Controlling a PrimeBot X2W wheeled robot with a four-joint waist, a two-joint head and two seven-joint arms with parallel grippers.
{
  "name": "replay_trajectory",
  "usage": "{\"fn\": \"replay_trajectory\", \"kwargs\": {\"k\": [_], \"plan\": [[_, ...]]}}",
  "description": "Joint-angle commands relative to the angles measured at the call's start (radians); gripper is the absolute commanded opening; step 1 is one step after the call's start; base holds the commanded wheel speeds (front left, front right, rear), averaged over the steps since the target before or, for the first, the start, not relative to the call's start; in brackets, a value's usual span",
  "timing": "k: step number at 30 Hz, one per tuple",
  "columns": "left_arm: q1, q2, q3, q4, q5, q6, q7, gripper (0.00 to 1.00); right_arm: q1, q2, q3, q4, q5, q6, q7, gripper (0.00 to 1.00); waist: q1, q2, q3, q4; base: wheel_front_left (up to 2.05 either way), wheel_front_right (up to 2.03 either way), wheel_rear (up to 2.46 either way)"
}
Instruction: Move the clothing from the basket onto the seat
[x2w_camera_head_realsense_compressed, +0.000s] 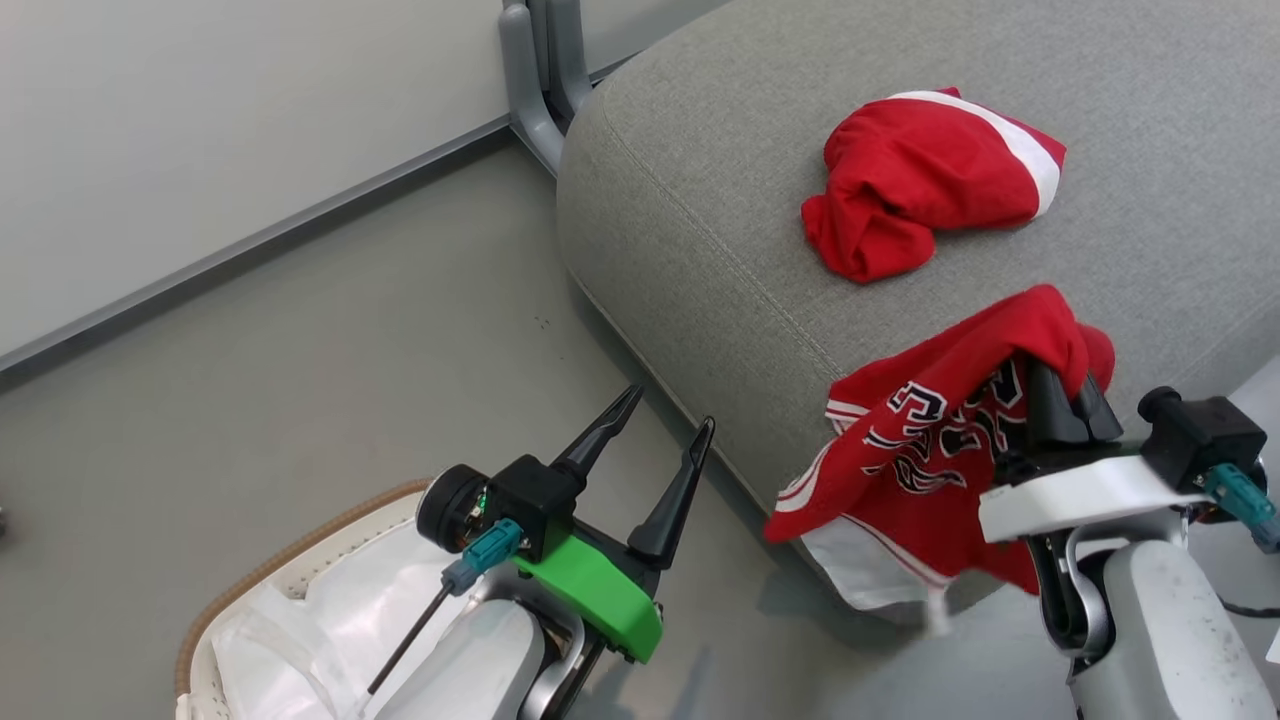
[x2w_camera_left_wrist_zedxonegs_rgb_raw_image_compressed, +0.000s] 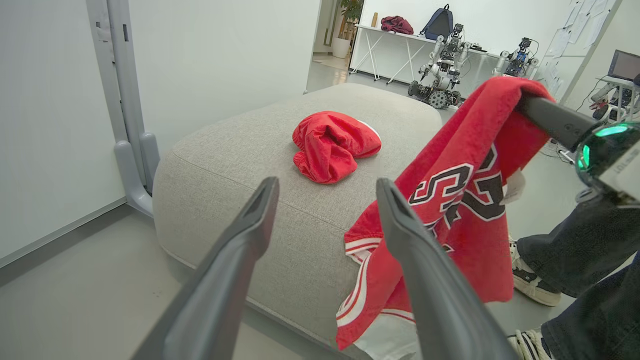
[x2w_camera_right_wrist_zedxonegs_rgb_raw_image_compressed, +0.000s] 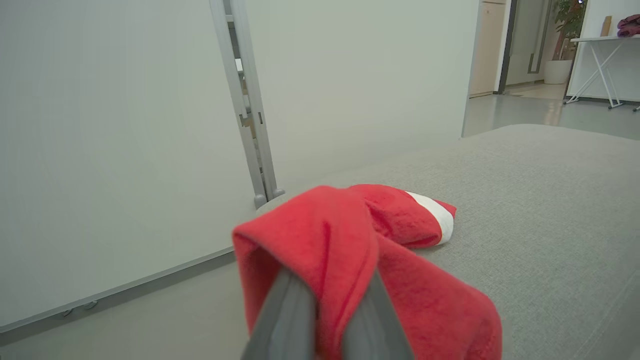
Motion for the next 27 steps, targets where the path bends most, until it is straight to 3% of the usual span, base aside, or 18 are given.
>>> {"fn": "replay_trajectory", "kwargs": {"k": [1,6,10,19,27], "plan": [[-0.014,0.014,0.002,0.002,-0.005,-0.003,0.001,1.0,-0.038,-0.002,0.0,-0.017,-0.021,-0.001,-0.002,0.0,0.0,-0.0001,0.028,-0.012,0.0,0.0,0.0],[-0.003,0.034,0.011,0.01,-0.004,-0.003,0.001,1.0,-0.178,-0.008,-0.009,-0.017,-0.079,-0.001,-0.002,0.0,0.0,-0.0001,0.057,-0.013,0.0,0.0,0.0],[0.009,0.057,0.025,0.015,0.001,-0.003,0.001,1.0,-0.36,-0.083,0.0,0.023,-0.14,-0.001,-0.002,0.0,0.0,-0.0001,0.086,-0.01,0.0,0.0,0.0],[-0.011,0.107,0.01,0.011,-0.004,-0.003,0.001,1.0,-0.785,-0.295,-0.091,0.215,-0.247,-0.001,0.019,0.0,0.0,-0.0001,0.18,0.094,0.0,0.0,0.0],[-0.043,0.15,0.013,-0.003,-0.019,-0.003,0.001,1.0,-0.987,-0.421,-0.161,0.395,-0.413,-0.001,0.089,0.0,0.0,-0.0001,0.259,0.193,0.0,0.0,0.0]]}}
